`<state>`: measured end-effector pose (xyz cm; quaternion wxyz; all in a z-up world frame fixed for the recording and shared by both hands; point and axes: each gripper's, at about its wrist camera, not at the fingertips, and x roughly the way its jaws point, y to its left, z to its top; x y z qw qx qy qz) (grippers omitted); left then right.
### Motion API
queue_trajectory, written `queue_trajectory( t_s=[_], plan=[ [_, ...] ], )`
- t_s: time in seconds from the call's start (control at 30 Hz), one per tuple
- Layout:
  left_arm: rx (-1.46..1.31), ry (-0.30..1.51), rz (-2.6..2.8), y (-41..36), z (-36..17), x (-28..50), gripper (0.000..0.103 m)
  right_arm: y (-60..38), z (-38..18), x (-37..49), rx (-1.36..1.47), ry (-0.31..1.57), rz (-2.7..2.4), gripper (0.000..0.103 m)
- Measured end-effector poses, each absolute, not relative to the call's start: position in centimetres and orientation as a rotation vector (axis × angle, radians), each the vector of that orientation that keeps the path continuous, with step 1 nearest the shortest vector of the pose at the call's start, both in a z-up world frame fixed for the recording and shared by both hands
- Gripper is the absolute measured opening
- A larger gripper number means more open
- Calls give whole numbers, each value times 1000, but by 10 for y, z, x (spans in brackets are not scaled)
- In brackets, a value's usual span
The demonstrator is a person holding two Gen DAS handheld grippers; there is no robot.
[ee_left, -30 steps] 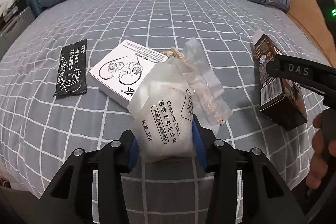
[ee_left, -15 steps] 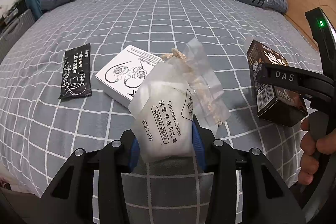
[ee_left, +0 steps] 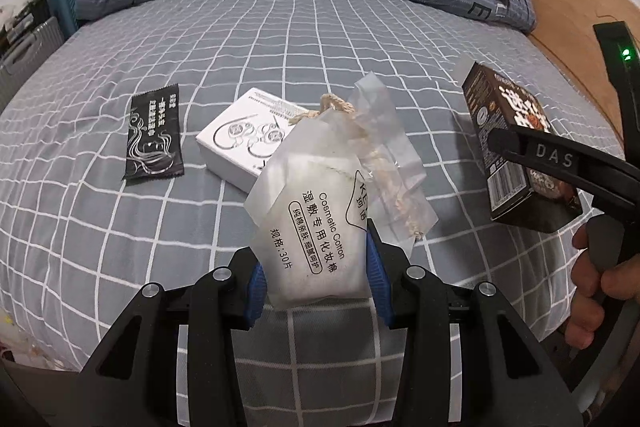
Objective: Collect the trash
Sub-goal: 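Lift the cotton pad bag and snack box toward the black bin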
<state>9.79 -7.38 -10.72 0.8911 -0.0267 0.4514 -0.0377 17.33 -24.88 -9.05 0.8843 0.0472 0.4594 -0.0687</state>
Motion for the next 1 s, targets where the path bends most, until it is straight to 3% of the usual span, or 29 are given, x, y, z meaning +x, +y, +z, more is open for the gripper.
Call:
queue_trajectory(
  t_s=[1.0],
  plan=[
    [-66,874,-23,-20,-79,27,41,-213,-67,50,14,816,-41,91]
  ],
)
